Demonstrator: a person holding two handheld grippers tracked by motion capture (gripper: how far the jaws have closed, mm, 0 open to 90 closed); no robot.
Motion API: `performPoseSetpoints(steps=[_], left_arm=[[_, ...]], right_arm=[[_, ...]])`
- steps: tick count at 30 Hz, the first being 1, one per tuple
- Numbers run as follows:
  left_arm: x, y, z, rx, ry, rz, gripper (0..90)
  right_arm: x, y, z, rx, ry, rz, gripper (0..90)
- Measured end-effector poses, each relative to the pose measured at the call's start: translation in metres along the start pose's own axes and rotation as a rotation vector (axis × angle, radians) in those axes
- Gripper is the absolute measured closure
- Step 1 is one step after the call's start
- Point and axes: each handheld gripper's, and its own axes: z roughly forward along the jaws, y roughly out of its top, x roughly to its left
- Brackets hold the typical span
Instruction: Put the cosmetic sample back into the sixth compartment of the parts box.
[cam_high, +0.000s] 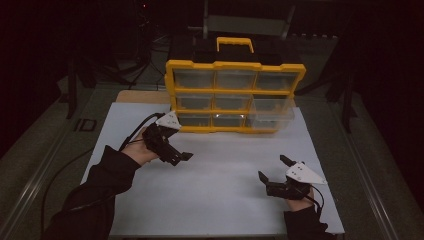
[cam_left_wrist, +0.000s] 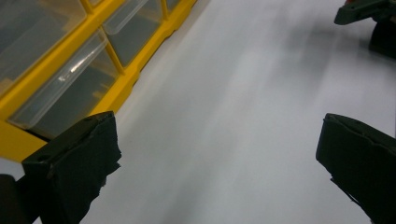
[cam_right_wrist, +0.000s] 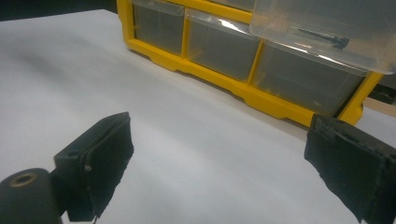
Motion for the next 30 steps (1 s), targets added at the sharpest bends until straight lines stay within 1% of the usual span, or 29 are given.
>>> performPoseSetpoints(steps=[1,2,3,4,5,6,7,8,9,10,11,12,13,14,15,16,17,18,21,22,23,27,30], left_arm=[[0.000,-0.006,-0.003,-0.001,0.004,-0.004,0.0],[0.000,-0.006,-0.003,-0.001,0.004,-0.004,0.0],[-0.001,-0.012,-0.005,-0.001,0.015,-0.006,0.0],[-0.001,-0.012,-0.005,-0.001,0.015,-0.006,0.0],[-0.002,-0.018,-0.006,-0.004,0.026,-0.016,0.0],[-0.002,-0.018,-0.006,-0.004,0.026,-0.016,0.0],[-0.002,-0.024,-0.008,-0.005,0.027,-0.025,0.0],[-0.002,-0.024,-0.008,-0.005,0.027,-0.025,0.0],[-0.003,-0.031,-0.011,-0.005,0.028,-0.030,0.0],[-0.003,-0.031,-0.011,-0.005,0.028,-0.030,0.0],[-0.005,-0.038,-0.013,-0.003,0.037,-0.037,0.0],[-0.005,-0.038,-0.013,-0.003,0.037,-0.037,0.0],[-0.006,-0.045,-0.016,-0.004,0.047,-0.043,0.0],[-0.006,-0.045,-0.016,-0.004,0.047,-0.043,0.0],[-0.007,-0.052,-0.018,-0.009,0.050,-0.055,0.0],[-0.007,-0.052,-0.018,-0.009,0.050,-0.055,0.0],[-0.009,-0.059,-0.020,-0.005,0.064,-0.060,0.0],[-0.009,-0.059,-0.020,-0.005,0.064,-0.060,0.0],[-0.011,-0.070,-0.022,-0.007,0.070,-0.071,0.0],[-0.012,-0.073,-0.022,0.001,0.068,-0.074,0.0],[-0.013,-0.077,-0.022,0.006,0.079,-0.077,0.0],[-0.016,-0.090,-0.022,-0.004,0.075,-0.098,0.0],[-0.018,-0.099,-0.024,-0.010,0.083,-0.110,0.0]], right_arm=[[0.000,0.000,0.000,0.000,-0.001,-0.001,7.7],[0.000,0.000,0.000,0.000,-0.001,-0.001,7.7],[0.000,0.000,0.000,0.000,-0.001,-0.001,7.7],[0.000,0.000,0.000,0.000,-0.001,-0.001,7.7],[0.000,0.000,0.001,0.001,0.000,-0.005,7.7],[0.000,0.000,0.001,0.001,0.000,-0.005,7.7],[0.001,0.000,0.001,0.002,-0.002,-0.005,7.7],[0.001,0.000,0.001,0.002,-0.002,-0.005,7.7],[0.000,0.000,0.001,0.002,0.000,-0.003,7.7],[0.000,0.000,0.001,0.002,0.000,-0.003,7.7],[0.000,0.000,0.001,0.001,-0.002,-0.003,7.7],[0.000,0.000,0.001,0.001,-0.002,-0.003,7.7],[0.001,0.000,0.001,0.001,-0.002,0.000,7.7],[0.001,0.000,0.001,0.003,-0.002,-0.003,7.7],[0.001,0.000,0.001,0.003,-0.003,-0.003,7.7],[0.001,0.000,0.001,0.003,-0.001,-0.003,7.7],[0.001,0.000,0.001,0.003,0.001,-0.005,7.7],[0.001,0.000,0.001,0.003,0.001,-0.005,7.7],[0.002,0.001,0.001,0.004,0.001,-0.005,7.7],[0.002,0.001,0.002,0.004,0.001,-0.005,7.7],[0.002,0.001,0.002,0.003,0.001,-0.004,7.7],[0.001,0.000,0.002,0.005,0.000,-0.004,7.7],[0.001,0.000,0.002,0.005,-0.001,-0.005,7.7]])
